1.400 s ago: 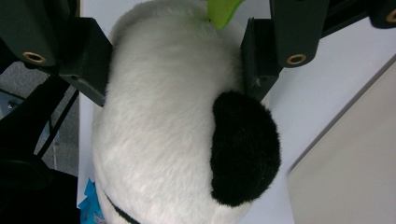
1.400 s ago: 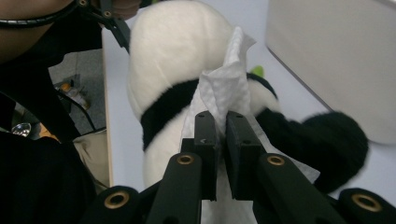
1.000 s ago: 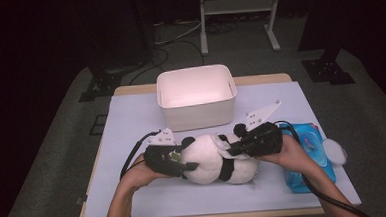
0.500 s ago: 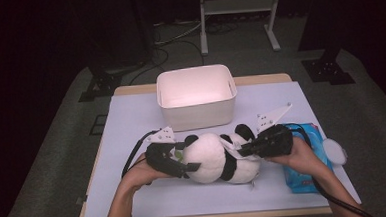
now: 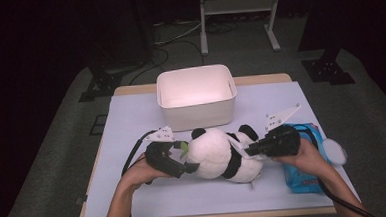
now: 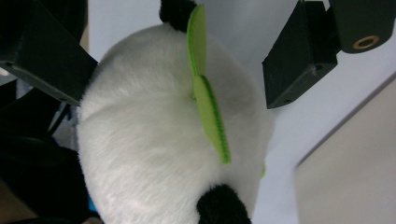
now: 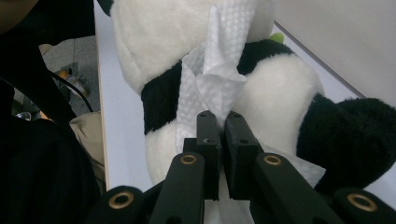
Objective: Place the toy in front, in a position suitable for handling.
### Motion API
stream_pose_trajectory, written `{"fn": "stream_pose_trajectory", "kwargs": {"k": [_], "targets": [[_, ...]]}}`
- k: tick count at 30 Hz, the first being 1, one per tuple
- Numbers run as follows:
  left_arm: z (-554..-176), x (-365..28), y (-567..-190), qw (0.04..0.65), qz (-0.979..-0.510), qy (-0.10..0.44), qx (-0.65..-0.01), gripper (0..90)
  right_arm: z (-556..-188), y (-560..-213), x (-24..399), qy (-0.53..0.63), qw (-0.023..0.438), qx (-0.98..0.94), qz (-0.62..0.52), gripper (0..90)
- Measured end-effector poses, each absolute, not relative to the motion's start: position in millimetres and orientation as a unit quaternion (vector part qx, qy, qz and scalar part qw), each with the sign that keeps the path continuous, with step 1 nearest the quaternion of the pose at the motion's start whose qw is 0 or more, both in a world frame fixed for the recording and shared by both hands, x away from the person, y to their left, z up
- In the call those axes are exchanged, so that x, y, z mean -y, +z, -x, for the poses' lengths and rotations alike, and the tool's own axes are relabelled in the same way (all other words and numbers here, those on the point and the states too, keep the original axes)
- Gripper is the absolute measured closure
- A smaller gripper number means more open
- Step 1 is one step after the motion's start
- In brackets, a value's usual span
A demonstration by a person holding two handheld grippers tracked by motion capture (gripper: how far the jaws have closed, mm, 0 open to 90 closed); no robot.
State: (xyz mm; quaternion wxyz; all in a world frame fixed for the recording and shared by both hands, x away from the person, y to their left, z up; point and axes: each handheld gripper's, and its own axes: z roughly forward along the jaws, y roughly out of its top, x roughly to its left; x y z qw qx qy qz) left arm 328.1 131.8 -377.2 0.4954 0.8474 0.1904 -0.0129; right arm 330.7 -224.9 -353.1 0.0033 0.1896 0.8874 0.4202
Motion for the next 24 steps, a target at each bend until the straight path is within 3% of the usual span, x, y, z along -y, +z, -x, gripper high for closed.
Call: {"fn": "stream_pose_trajectory", "kwargs": {"k": [2, 6, 8, 15, 24], "targets": [[-327.4, -127.9, -378.3, 0.498, -0.848, -0.01, -0.183, 10.5, -331.3, -353.3, 225.4, 0.421, 0.004, -0.887, -0.191, 84.9], [-325.8, -128.7, -373.7, 0.5, -0.845, -0.003, -0.191, 30.4, -332.0, -352.5, 226.3, 0.434, 0.008, -0.88, -0.195, 84.7], [-323.3, -129.6, -369.2, 0.498, -0.846, 0.003, -0.19, 36.1, -332.5, -351.4, 225.9, 0.442, 0.005, -0.875, -0.197, 84.7], [-319.2, -130.1, -359.6, 0.498, -0.845, 0.006, -0.193, 37.0, -333.0, -343.0, 221.8, 0.48, -0.004, -0.856, -0.191, 84.7], [-314.7, -126.6, -353.3, 0.497, -0.847, 0.016, -0.19, 37.0, -334.3, -320.1, 187.2, 0.496, -0.012, -0.856, -0.147, 84.7]]}}
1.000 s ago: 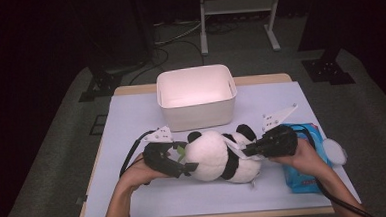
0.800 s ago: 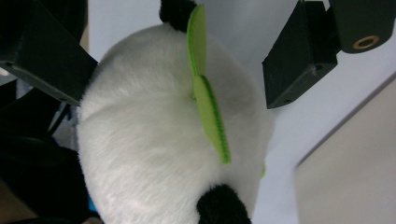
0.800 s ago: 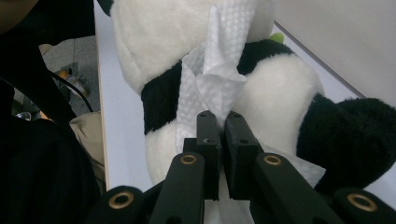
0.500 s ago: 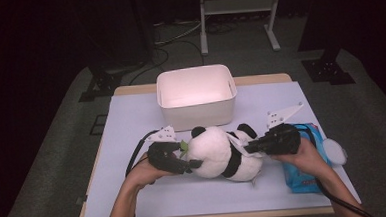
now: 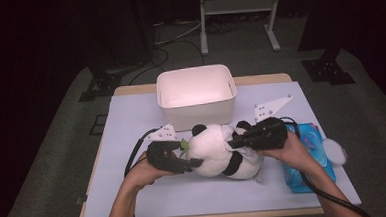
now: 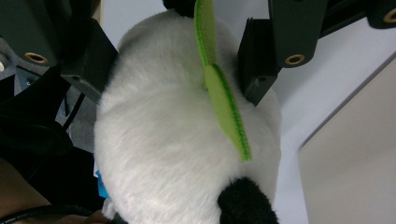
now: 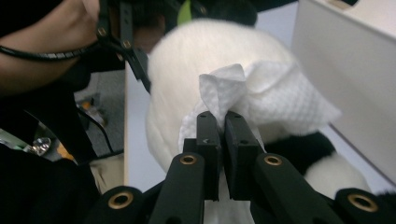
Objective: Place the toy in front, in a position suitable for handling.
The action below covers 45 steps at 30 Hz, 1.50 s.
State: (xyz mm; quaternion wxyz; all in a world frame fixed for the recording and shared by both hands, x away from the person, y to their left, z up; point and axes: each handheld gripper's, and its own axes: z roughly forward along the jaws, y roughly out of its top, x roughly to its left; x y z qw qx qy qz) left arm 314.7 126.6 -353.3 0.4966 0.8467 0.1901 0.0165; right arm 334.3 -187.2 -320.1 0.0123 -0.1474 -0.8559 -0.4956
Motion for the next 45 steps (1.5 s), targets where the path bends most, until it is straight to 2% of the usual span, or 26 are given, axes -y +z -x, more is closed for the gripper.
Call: {"fn": "stream_pose_trajectory", "kwargs": {"k": [9, 30, 45], "targets": [[-308.8, -123.7, -346.8, 0.491, -0.853, 0.029, -0.175, 37.3, -334.8, -298.6, 169.9, -0.508, 0.009, 0.853, 0.123, 84.7], [-305.9, -124.6, -344.4, 0.484, -0.859, 0.033, -0.163, 38.3, -341.3, -329.1, 209.2, -0.473, 0.003, 0.862, 0.182, 84.5], [-297.1, -116.5, -328.0, 0.485, -0.861, 0.047, -0.148, 38.3, -335.8, -295.5, 190.4, -0.511, 0.01, 0.848, 0.141, 84.3]]}}
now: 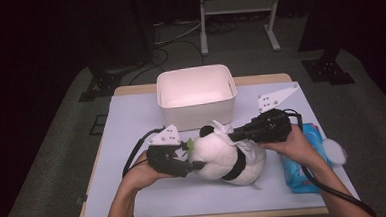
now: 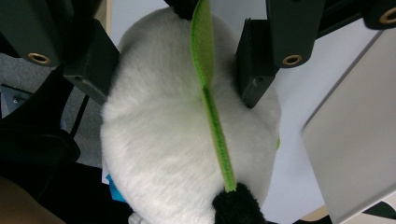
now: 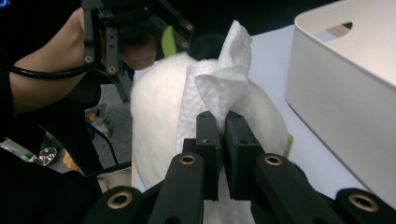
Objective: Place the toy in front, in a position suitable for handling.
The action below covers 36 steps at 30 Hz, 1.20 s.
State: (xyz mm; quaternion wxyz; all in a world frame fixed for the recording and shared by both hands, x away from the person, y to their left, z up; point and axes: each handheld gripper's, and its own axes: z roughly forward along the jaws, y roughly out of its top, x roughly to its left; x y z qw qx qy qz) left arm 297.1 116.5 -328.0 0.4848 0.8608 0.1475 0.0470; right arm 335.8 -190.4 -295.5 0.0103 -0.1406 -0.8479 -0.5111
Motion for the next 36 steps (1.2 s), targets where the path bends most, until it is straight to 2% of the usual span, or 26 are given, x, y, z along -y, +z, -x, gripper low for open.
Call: {"fn": "stream_pose_trajectory", "kwargs": {"k": [10, 22, 36], "targets": [[-295.0, -116.1, -317.8, 0.483, -0.863, 0.052, -0.135, 38.7, -335.1, -284.0, 180.8, -0.521, 0.011, 0.844, 0.123, 84.2], [-298.6, -115.7, -324.5, 0.488, -0.859, 0.047, -0.15, 37.6, -338.3, -311.7, 200.9, -0.524, 0.022, 0.836, 0.159, 84.1], [-300.1, -99.8, -315.7, 0.478, -0.862, 0.059, -0.158, 37.7, -326.0, -290.2, 185.9, -0.532, 0.012, 0.838, 0.121, 84.0]]}}
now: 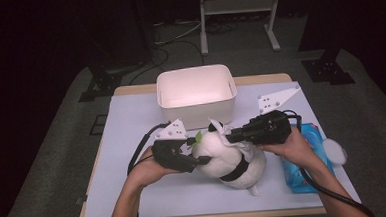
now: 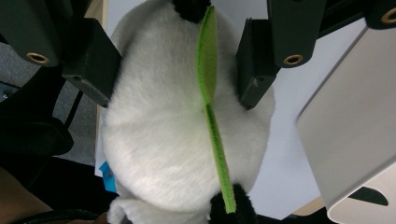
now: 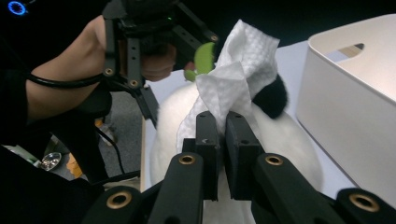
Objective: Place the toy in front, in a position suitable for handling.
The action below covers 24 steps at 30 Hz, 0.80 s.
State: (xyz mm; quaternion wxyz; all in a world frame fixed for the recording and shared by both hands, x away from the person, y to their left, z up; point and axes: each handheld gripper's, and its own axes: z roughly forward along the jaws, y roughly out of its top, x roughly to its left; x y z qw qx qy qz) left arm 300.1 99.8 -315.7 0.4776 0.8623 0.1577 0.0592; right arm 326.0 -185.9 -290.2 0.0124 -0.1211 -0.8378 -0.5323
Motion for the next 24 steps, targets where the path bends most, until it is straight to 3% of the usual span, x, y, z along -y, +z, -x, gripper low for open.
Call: {"fn": "stream_pose_trajectory", "kwargs": {"k": [16, 24], "targets": [[-304.1, -88.4, -312.4, 0.471, -0.866, 0.063, -0.157, 37.4, -319.5, -286.7, 176.9, -0.53, 0.011, 0.842, 0.101, 83.9], [-310.7, -95.1, -314.9, 0.475, -0.859, 0.064, -0.18, 37.4, -320.8, -301.8, 190.1, -0.511, 0.0, 0.851, 0.124, 83.9]]}}
